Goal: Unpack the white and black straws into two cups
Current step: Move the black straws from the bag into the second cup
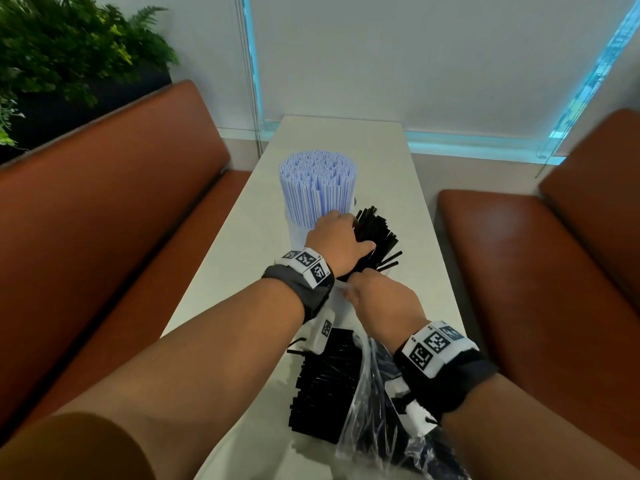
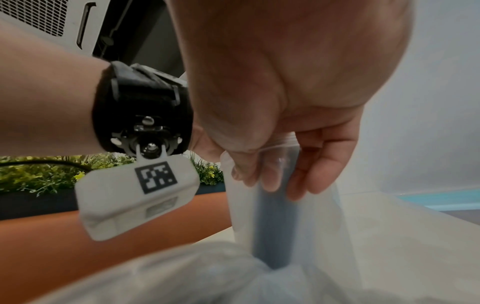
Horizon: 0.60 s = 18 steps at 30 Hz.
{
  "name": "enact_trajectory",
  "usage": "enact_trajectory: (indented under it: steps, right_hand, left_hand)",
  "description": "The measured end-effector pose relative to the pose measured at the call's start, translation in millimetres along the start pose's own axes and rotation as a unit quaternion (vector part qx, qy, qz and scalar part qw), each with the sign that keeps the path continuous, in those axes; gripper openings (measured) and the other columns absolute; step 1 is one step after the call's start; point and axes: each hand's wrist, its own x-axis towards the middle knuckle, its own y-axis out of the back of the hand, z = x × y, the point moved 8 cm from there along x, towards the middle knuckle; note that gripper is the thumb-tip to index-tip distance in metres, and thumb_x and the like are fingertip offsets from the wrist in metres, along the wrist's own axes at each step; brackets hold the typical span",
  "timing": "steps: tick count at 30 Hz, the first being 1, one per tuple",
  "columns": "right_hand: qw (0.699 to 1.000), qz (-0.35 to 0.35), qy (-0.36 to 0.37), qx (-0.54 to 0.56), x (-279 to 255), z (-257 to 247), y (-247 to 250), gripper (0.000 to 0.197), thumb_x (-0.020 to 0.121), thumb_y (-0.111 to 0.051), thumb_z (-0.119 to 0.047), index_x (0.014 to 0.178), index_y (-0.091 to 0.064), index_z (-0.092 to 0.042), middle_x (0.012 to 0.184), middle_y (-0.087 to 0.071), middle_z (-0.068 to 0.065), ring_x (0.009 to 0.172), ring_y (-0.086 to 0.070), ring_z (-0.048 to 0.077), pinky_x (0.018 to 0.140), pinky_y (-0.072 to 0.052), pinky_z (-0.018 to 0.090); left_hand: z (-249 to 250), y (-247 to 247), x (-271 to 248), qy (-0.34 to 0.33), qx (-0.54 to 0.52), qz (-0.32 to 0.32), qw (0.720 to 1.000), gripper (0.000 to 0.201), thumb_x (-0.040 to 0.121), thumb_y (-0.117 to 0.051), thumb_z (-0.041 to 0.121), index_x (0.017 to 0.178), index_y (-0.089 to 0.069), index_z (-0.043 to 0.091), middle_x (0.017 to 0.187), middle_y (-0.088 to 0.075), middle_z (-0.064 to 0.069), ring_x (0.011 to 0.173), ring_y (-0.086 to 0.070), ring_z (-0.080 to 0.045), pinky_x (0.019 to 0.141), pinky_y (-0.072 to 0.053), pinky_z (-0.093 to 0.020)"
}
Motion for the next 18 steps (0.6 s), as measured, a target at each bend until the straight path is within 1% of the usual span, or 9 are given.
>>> enact_trajectory:
  steps: [5,7,9,11,12,13,15,16,18]
  right_hand:
    - [1.0,-0.015,0.019,0.013,-2.6,-2.4,4.0,0.015,0.103,-0.046,-0.037,0.091,-0.05,-0.029,0.085,-0.043,-0.009,0.075,-0.058,0.018,0.052,-0.034,0.031]
    - [0.999,-0.005,0.028,0.035,-8.9,-3.0,13.5,0.016,0.101,-0.048,-0.043,0.104,-0.057,-0.03,0.097,-0.049,-0.01,0.077,-0.056,0.016,0.056,-0.036,0.031]
    - [0.995,0.058,0.047,0.063,-21.0,-7.0,31.0,0.024,0.097,-0.055,-0.042,0.118,-0.058,-0.032,0.111,-0.052,-0.011,0.072,-0.055,0.013,0.056,-0.041,0.03]
    - [0.982,0.156,0.06,0.088,-37.4,-14.6,50.2,0.014,0.092,-0.059,-0.043,0.104,-0.056,-0.036,0.1,-0.054,-0.013,0.06,-0.05,0.009,0.049,-0.039,0.027]
    - [0.981,0.171,0.048,0.082,-43.4,-15.2,51.4,0.012,0.091,-0.056,-0.048,0.094,-0.051,-0.038,0.089,-0.054,-0.014,0.056,-0.048,0.007,0.047,-0.035,0.024]
    - [0.987,0.143,0.016,0.069,-46.1,-12.4,44.0,0.02,0.09,-0.048,-0.057,0.086,-0.045,-0.037,0.078,-0.053,-0.014,0.056,-0.049,0.004,0.047,-0.032,0.023]
    - [0.996,-0.004,-0.084,0.017,-50.1,2.9,10.7,0.042,0.084,-0.032,-0.074,0.083,-0.039,-0.032,0.068,-0.052,-0.012,0.064,-0.054,0.011,0.051,-0.029,0.028]
    - [0.99,-0.064,-0.123,-0.014,-54.5,11.7,-3.2,0.051,0.08,-0.03,-0.081,0.083,-0.039,-0.03,0.068,-0.049,-0.01,0.067,-0.053,0.016,0.052,-0.03,0.031]
    - [0.978,-0.125,-0.156,-0.053,-60.8,22.5,-19.3,0.059,0.074,-0.035,-0.086,0.081,-0.042,-0.028,0.069,-0.046,-0.009,0.065,-0.048,0.018,0.053,-0.029,0.031]
  left_hand:
    - [-10.0,12.5,-16.6,-0.014,-0.05,0.007,0.999,0.08,0.085,-0.072,0.053,0.148,-0.041,0.015,0.139,-0.045,-0.006,0.131,-0.044,-0.025,0.107,-0.042,-0.04]
    - [-18.0,25.0,-30.2,-0.026,-0.073,0.043,0.996,0.082,0.084,-0.072,0.054,0.149,-0.039,0.017,0.136,-0.045,-0.004,0.127,-0.047,-0.022,0.105,-0.043,-0.038]
    - [-28.1,39.5,-47.7,-0.041,-0.122,0.094,0.987,0.08,0.079,-0.072,0.059,0.144,-0.044,0.021,0.126,-0.048,0.001,0.116,-0.052,-0.013,0.099,-0.046,-0.031]
    - [-39.7,53.8,-67.5,-0.046,-0.166,0.146,0.974,0.073,0.072,-0.067,0.07,0.131,-0.053,0.029,0.11,-0.05,0.012,0.098,-0.054,0.002,0.085,-0.043,-0.013]
    - [-44.8,57.9,-77.4,-0.045,-0.176,0.162,0.97,0.066,0.07,-0.064,0.074,0.121,-0.056,0.033,0.102,-0.05,0.016,0.093,-0.054,0.005,0.077,-0.04,-0.007]
    - [-49.2,59.5,-86.9,-0.041,-0.181,0.17,0.968,0.058,0.069,-0.063,0.076,0.111,-0.056,0.037,0.096,-0.052,0.016,0.088,-0.054,0.004,0.072,-0.04,-0.006]
    - [-57.3,53.7,-102.1,-0.029,-0.186,0.165,0.968,0.043,0.07,-0.064,0.075,0.094,-0.056,0.04,0.082,-0.054,0.014,0.077,-0.054,-0.001,0.067,-0.041,-0.009]
    - [-60.7,45.5,-108.7,-0.021,-0.192,0.149,0.97,0.039,0.071,-0.065,0.074,0.088,-0.057,0.039,0.076,-0.055,0.012,0.07,-0.053,-0.003,0.064,-0.042,-0.012]
    - [-63.1,20.8,-120.2,-0.015,-0.192,0.085,0.977,0.031,0.077,-0.068,0.065,0.081,-0.06,0.035,0.07,-0.054,0.011,0.063,-0.05,-0.003,0.06,-0.042,-0.018]
